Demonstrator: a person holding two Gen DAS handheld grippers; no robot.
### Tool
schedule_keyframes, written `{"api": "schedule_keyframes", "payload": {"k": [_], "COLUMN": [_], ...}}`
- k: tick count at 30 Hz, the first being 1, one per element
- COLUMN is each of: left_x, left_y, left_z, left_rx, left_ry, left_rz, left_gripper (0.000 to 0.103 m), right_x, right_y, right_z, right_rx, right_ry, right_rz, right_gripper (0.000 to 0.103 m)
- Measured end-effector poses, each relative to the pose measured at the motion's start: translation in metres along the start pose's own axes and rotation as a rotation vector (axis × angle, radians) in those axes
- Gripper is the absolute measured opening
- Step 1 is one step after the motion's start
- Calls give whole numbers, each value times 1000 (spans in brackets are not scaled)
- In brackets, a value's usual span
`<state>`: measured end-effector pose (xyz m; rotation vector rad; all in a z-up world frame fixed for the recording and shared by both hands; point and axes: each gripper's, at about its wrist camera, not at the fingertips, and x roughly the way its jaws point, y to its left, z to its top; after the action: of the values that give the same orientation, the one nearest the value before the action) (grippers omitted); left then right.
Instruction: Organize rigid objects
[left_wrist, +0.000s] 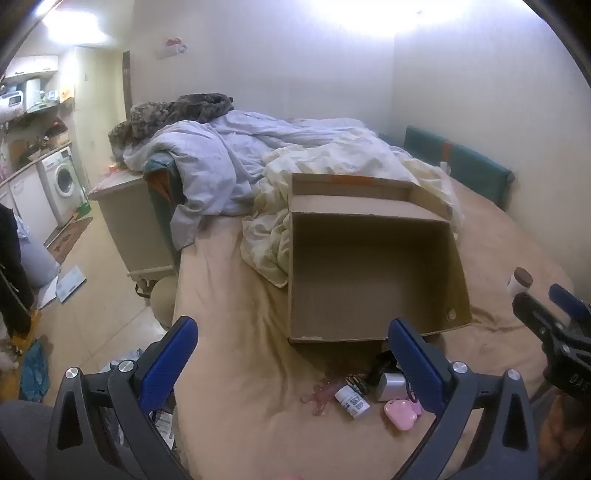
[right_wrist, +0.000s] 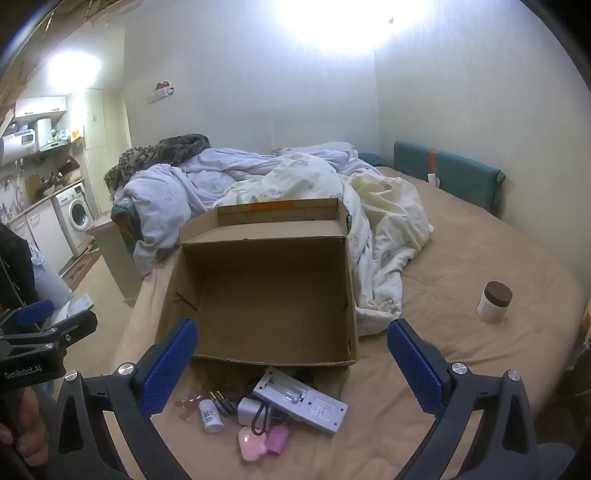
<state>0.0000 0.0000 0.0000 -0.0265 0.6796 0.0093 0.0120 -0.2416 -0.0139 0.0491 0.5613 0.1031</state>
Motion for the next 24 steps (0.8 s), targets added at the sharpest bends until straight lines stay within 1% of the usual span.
{"api": "schedule_keyframes", "payload": {"k": [6, 18, 24], "left_x": [0, -5, -3], "left_y": [0, -1, -2], "left_z": [0, 4, 3], "left_rx": [9, 10, 10], "left_ry": [-11, -15, -15], "left_rz": [9, 6, 7], "left_gripper": [102, 103, 102], "right_x": [0, -1, 2], "right_y": [1, 0, 2], "right_z": [0, 0, -1], "right_rx": [-7, 1, -7], "right_ry": [-17, -7, -7], "right_rz": [-5, 11, 3], "right_gripper": [103, 103, 103]}}
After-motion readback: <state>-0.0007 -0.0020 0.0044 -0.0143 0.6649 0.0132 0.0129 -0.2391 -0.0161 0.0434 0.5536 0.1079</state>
